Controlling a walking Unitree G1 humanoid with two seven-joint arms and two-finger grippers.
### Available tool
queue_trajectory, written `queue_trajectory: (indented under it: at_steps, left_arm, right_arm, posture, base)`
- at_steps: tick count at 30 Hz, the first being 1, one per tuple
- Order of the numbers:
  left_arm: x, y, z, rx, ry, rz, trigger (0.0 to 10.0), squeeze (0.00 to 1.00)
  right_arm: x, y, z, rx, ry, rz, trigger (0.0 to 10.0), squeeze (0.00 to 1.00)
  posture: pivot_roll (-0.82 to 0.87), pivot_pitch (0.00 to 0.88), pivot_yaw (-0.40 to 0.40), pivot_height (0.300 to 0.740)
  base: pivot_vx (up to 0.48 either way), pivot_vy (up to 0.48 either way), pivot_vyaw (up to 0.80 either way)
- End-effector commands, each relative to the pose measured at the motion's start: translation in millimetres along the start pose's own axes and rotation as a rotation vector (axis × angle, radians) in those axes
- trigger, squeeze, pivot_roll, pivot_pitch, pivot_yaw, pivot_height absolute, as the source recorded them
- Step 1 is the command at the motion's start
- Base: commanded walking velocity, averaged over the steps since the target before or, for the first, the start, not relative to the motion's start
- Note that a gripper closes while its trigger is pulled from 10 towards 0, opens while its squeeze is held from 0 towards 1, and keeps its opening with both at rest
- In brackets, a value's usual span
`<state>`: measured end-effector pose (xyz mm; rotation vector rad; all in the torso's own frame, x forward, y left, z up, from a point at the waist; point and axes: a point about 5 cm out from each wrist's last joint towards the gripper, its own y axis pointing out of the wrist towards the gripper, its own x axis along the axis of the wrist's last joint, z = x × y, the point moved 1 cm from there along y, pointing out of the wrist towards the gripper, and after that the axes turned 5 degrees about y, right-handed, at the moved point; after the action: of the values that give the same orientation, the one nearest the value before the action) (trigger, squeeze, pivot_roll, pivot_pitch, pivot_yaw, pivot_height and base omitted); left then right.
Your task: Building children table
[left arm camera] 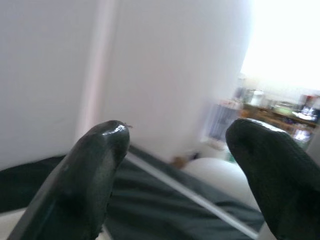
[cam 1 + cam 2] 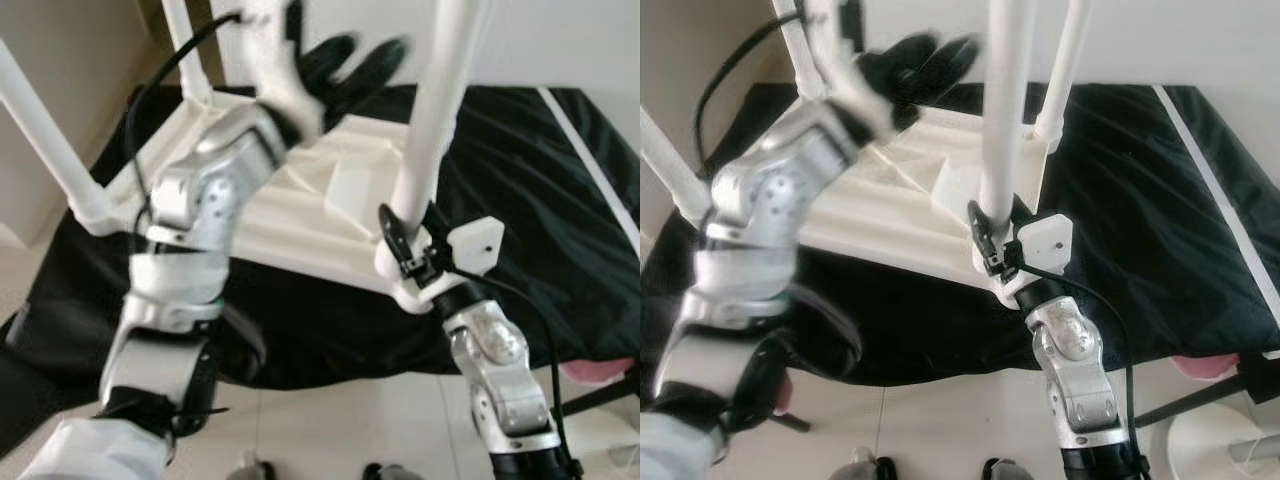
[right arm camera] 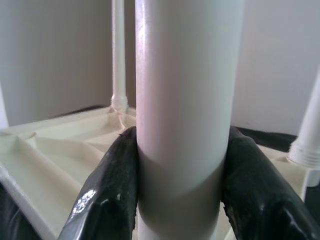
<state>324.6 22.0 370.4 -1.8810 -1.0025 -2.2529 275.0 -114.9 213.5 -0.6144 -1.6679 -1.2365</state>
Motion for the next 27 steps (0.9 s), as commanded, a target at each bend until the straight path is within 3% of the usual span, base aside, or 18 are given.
queue_trajectory:
  at_steps: [1,9,16,19,21,23,26,27]
  left_arm:
    - [-3,10.5,-25.2,-0.177,-0.021,0.006,10.0,0.0]
    - [3,18.5,-38.1,-0.232,-0.04,-0.006,10.0,0.0]
    - [5,18.6,-31.4,-0.191,0.003,0.003,10.0,0.0]
    - [-2,10.8,-9.8,-0.104,0.07,0.038,10.0,0.0]
    - [-4,8.7,-5.2,-0.088,0.078,0.046,10.0,0.0]
    - [-22,-12.2,11.9,-0.028,0.095,0.111,10.0,0.0]
    - [-38,-33.4,17.1,-0.004,0.115,0.146,10.0,0.0]
    - [-38,-33.4,17.1,-0.004,0.115,0.146,10.0,0.0]
  right_arm:
    - [0,0.9,-0.7,0.005,-0.005,0.007,10.0,0.0]
    - [0,2.4,-1.4,0.005,0.0,0.012,10.0,0.0]
    - [1,4.3,-1.5,0.001,0.002,0.006,10.0,0.0]
    - [3,4.1,-4.8,-0.018,0.004,0.0,10.0,0.0]
    - [3,4.0,-5.8,-0.023,0.004,0.0,10.0,0.0]
    - [6,3.8,-9.0,-0.066,0.028,-0.008,10.0,0.0]
    - [7,2.7,-11.1,-0.093,0.037,-0.013,10.0,0.0]
    - [7,2.7,-11.1,-0.093,0.037,-0.013,10.0,0.0]
  posture:
    - [-0.01,0.117,-0.006,0.74]
    - [-0.01,0.119,-0.008,0.74]
    - [-0.01,0.119,-0.008,0.74]
    - [-0.02,0.108,-0.016,0.74]
    - [-0.02,0.108,-0.016,0.74]
    - [-0.02,0.113,0.001,0.74]
    - [-0.02,0.112,0.007,0.74]
    - [-0.02,0.112,0.007,0.74]
  base:
    - [0.0,0.0,0.0]
    - [0.0,0.0,0.0]
    - [0.0,0.0,0.0]
    - [0.0,0.0,0.0]
    - [0.0,0.0,0.0]
    - [0.0,0.0,0.0]
    - [0.0,0.0,0.0]
    - [0.0,0.0,0.0]
